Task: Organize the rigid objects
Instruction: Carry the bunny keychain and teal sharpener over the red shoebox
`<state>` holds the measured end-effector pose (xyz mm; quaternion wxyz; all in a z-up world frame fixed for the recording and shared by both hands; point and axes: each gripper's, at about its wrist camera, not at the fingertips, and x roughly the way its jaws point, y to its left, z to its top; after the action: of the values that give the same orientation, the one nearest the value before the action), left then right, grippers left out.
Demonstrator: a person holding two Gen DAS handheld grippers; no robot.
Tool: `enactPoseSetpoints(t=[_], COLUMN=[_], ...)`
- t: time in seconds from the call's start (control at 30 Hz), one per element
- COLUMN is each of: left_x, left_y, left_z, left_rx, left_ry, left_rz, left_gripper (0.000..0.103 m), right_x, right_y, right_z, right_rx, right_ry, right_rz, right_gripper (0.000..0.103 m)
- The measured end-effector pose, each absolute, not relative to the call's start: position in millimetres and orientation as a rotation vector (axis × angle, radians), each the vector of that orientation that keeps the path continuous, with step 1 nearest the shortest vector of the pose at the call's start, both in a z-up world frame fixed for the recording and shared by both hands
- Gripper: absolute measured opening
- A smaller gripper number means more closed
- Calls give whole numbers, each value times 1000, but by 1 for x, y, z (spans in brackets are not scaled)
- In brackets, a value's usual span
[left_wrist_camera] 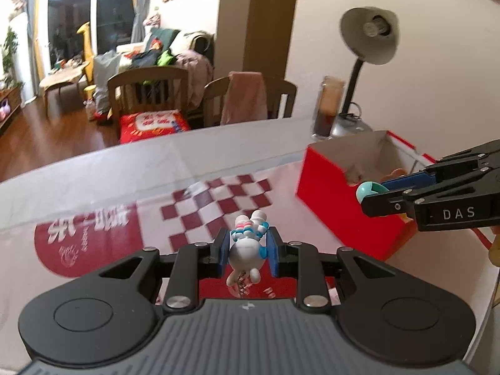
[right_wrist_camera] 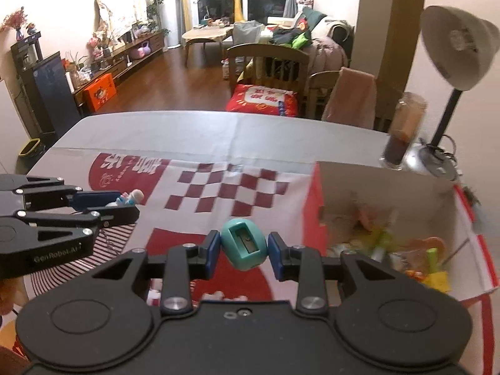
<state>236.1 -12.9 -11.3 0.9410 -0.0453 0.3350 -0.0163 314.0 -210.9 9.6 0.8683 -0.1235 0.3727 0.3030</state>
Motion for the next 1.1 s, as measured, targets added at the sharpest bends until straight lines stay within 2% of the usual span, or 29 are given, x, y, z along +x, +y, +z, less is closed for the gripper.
enactPoseSetpoints(t=[0.57, 0.87, 1.1], left_x=[303, 346, 383], left_y=[-118, -167, -206], left_z=[16, 3, -9], left_rx=[-41, -31, 28], left_ry=[676, 717, 735], left_rz=[-117, -132, -156], left_gripper=[24, 24, 24], right_x=[379, 416, 433], right_y=[-326, -370, -386], right_z=[16, 6, -24], right_rx=[-229, -242, -304], right_ry=[753, 762, 810], right_rz=[526, 486, 487], right_gripper=[32, 32, 32])
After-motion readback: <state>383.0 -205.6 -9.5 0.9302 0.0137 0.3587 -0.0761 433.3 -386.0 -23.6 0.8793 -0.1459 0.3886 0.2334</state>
